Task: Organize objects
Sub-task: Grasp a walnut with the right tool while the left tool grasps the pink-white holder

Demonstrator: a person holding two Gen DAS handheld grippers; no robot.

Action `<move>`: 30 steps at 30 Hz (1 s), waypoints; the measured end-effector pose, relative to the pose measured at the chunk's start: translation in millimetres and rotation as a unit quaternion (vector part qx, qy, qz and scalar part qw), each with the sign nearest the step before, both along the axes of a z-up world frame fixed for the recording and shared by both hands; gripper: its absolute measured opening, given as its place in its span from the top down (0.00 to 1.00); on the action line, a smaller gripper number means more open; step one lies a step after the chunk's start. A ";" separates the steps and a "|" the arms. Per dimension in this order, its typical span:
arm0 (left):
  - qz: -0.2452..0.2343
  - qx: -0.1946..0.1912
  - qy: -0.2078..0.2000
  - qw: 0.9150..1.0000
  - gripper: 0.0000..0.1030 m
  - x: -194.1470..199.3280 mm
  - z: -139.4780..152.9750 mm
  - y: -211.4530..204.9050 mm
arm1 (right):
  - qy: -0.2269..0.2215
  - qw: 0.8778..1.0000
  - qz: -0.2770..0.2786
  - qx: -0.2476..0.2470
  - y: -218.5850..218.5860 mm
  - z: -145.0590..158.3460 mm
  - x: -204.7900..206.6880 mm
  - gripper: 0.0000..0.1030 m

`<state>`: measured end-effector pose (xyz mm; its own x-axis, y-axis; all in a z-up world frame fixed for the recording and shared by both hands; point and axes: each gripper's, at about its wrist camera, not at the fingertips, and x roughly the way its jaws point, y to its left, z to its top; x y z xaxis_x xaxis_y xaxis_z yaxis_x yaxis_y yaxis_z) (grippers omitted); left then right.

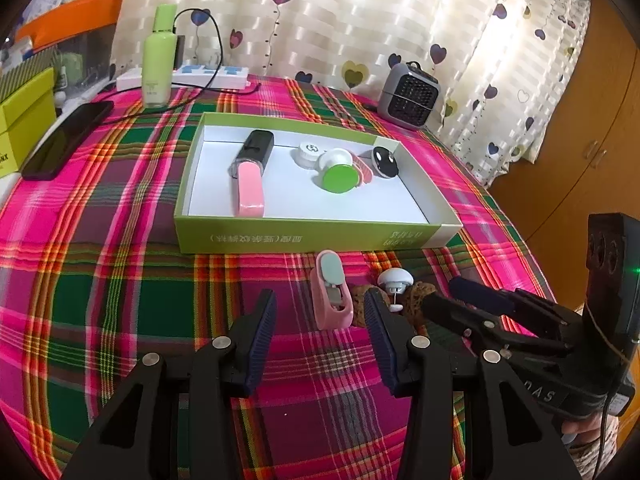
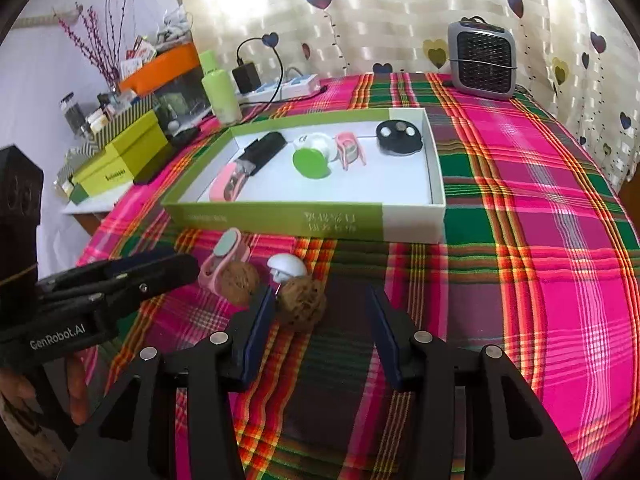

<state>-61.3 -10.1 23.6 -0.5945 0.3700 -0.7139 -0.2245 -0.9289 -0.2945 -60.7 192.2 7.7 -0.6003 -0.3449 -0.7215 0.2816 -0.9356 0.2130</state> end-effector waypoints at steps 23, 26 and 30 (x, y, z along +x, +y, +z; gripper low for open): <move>-0.009 -0.011 -0.015 1.000 0.58 -23.1 -8.0 10.8 | -0.012 1.000 0.005 0.013 -1.8 -7.3 -4.2 0.71; -0.008 -0.013 -0.015 1.000 0.58 -23.7 -8.1 10.6 | -0.010 1.000 0.000 0.013 0.9 -6.7 -3.3 0.71; 0.004 -0.020 -0.018 1.000 0.58 -27.1 -9.2 5.7 | -0.011 1.000 -0.003 0.015 1.7 -6.5 -2.9 0.71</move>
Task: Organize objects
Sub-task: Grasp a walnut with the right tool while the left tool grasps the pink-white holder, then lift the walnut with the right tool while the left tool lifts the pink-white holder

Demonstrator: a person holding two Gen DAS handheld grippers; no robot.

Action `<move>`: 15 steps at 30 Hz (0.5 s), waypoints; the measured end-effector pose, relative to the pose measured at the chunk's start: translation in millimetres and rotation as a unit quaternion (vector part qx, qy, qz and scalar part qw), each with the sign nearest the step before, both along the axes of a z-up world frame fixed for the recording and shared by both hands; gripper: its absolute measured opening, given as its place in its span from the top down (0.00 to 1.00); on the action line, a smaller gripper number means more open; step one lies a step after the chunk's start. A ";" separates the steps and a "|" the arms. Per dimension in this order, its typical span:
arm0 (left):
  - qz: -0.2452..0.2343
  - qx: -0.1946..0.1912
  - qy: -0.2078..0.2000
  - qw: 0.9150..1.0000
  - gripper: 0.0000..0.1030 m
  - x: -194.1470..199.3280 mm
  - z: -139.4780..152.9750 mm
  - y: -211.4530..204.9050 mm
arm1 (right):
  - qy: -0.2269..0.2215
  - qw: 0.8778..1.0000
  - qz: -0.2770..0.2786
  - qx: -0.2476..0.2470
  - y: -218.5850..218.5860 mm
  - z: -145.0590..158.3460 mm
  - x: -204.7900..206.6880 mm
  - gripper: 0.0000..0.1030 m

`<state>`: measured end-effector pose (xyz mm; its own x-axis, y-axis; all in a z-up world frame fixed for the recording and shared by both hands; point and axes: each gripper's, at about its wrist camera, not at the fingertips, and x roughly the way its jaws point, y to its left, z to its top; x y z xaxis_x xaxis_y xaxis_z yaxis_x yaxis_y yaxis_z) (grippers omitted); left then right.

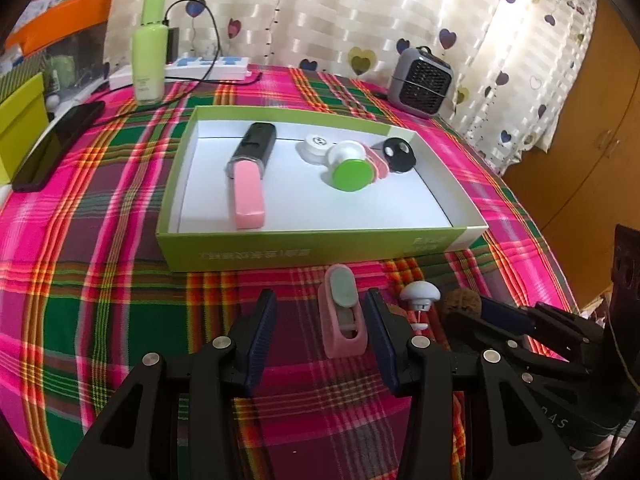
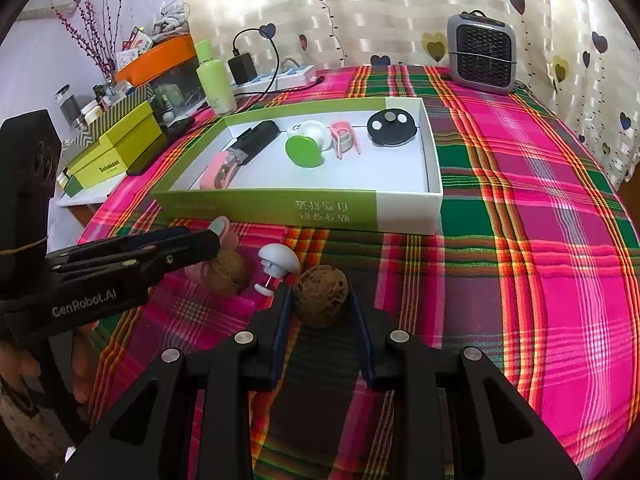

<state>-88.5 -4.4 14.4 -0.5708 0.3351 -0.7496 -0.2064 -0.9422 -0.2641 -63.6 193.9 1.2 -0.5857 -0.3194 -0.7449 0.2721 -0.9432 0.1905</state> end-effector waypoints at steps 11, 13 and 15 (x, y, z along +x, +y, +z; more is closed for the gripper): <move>0.002 -0.022 -0.002 1.000 0.58 -0.5 -0.2 -6.9 | 0.000 1.000 -0.007 0.002 2.4 2.8 2.2 0.71; -0.006 -0.042 -0.005 0.999 0.58 -2.9 -3.9 -0.4 | 0.000 1.000 -0.009 0.002 3.0 3.1 1.8 0.71; -0.013 -0.065 0.005 0.998 0.58 -2.2 -4.8 5.8 | -0.001 1.000 -0.010 0.002 3.4 2.8 1.4 0.71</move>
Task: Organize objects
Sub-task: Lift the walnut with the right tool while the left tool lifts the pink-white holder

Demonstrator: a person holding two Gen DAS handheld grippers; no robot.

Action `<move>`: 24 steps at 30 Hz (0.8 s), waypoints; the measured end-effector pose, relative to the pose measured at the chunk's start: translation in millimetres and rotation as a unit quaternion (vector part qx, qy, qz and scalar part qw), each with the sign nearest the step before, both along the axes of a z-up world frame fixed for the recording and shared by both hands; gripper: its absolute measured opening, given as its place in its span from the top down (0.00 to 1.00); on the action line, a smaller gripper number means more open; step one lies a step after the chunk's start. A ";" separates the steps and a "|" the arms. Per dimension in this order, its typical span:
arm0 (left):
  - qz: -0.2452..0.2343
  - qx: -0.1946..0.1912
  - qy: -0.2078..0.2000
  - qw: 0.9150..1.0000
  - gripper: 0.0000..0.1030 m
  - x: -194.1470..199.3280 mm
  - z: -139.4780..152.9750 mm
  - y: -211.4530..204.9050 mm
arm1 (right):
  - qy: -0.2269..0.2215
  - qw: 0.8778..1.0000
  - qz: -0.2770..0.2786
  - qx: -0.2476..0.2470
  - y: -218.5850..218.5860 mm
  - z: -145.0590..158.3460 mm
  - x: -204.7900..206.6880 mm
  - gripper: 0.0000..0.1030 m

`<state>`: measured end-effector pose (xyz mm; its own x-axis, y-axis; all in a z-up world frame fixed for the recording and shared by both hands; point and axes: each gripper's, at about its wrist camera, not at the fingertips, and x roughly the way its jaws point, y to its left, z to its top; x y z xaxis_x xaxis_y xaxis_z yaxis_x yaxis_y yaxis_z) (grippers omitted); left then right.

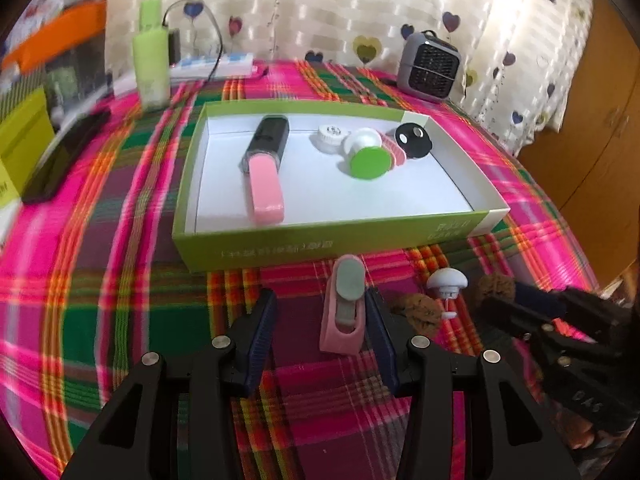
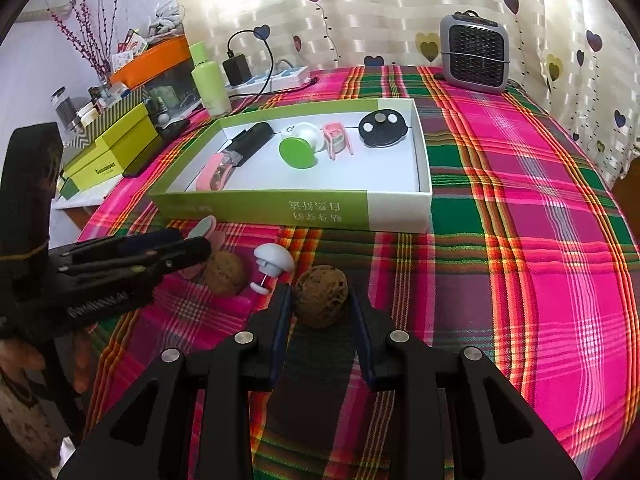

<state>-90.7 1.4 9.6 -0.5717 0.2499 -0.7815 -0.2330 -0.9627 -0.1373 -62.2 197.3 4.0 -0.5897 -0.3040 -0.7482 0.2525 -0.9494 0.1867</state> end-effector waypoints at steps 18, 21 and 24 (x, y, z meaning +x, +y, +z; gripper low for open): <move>0.009 -0.010 0.009 1.000 0.75 -2.1 -0.8 -6.3 | -0.009 1.000 0.000 0.005 -2.2 -4.2 -4.3 0.71; 0.009 -0.009 0.010 1.000 0.77 -2.2 -0.7 -6.6 | -0.009 1.000 0.000 0.006 -2.4 -4.0 -4.0 0.71; 0.009 -0.005 0.009 1.000 0.83 -2.2 -0.6 -6.9 | -0.009 1.000 0.000 0.006 -2.6 -3.9 -4.4 0.71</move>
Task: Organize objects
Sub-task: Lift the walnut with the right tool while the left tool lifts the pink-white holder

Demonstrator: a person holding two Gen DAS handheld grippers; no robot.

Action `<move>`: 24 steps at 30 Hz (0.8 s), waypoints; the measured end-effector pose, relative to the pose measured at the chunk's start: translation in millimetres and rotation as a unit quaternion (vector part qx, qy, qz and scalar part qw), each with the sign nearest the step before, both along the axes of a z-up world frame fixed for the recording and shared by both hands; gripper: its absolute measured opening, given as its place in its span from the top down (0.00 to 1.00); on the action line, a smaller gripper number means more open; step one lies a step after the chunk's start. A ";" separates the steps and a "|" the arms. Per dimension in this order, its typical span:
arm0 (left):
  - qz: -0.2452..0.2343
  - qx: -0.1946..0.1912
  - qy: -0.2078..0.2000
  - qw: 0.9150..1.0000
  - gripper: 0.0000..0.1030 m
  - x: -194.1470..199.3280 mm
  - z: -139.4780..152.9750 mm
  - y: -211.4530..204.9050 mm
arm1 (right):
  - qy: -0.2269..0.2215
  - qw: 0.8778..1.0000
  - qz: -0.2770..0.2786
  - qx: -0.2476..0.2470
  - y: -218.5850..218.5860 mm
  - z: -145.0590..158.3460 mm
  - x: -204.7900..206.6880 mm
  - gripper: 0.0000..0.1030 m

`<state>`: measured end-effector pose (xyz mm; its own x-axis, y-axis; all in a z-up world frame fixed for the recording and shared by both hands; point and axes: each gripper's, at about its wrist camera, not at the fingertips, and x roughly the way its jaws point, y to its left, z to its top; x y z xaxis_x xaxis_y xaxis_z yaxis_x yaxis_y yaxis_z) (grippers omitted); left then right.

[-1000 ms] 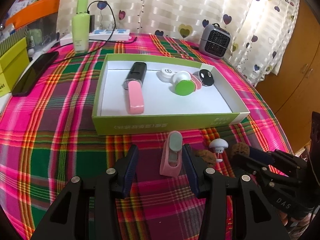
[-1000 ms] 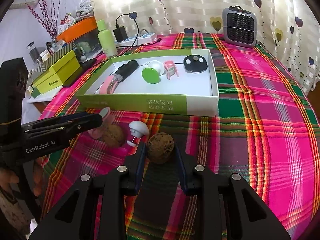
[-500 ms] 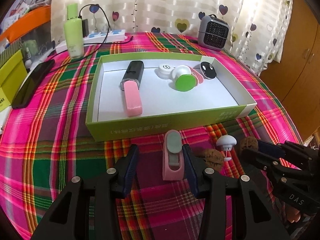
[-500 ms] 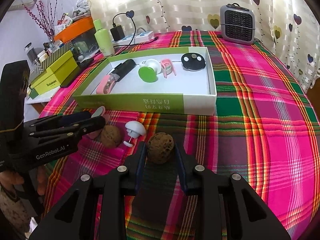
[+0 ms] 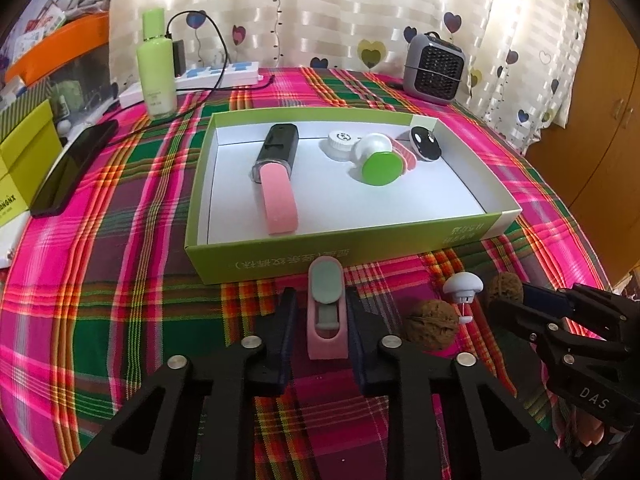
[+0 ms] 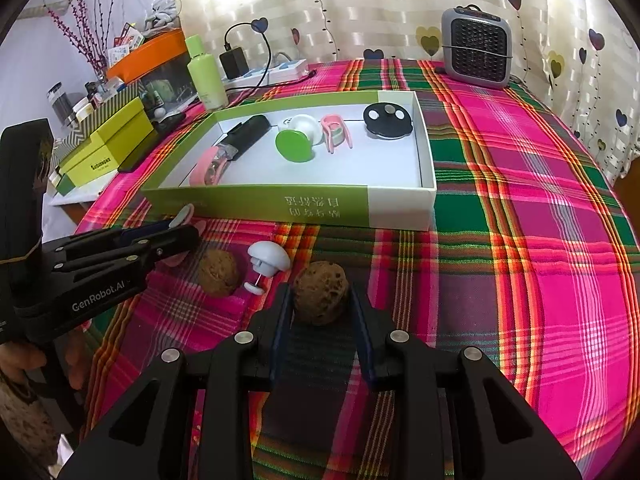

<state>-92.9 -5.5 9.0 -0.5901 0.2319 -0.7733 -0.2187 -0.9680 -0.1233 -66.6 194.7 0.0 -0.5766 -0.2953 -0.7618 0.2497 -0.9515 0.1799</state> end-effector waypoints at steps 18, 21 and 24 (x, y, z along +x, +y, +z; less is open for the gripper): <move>0.001 0.025 -0.006 1.000 0.85 6.4 1.6 1.0 | 0.009 1.000 0.002 -0.005 0.6 3.0 0.5 0.71; 0.001 0.027 -0.006 1.000 0.85 8.1 2.5 1.4 | 0.010 1.000 0.002 -0.006 1.0 3.7 0.6 0.71; 0.000 0.028 -0.005 1.000 0.85 10.0 3.7 2.0 | 0.013 1.000 0.003 -0.007 1.3 4.8 0.7 0.71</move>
<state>-82.9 -3.5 12.7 -0.5828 0.2741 -0.7650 -0.2169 -0.9597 -0.1786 -65.9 195.9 4.8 -0.5947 -0.3086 -0.7423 0.2596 -0.9476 0.1860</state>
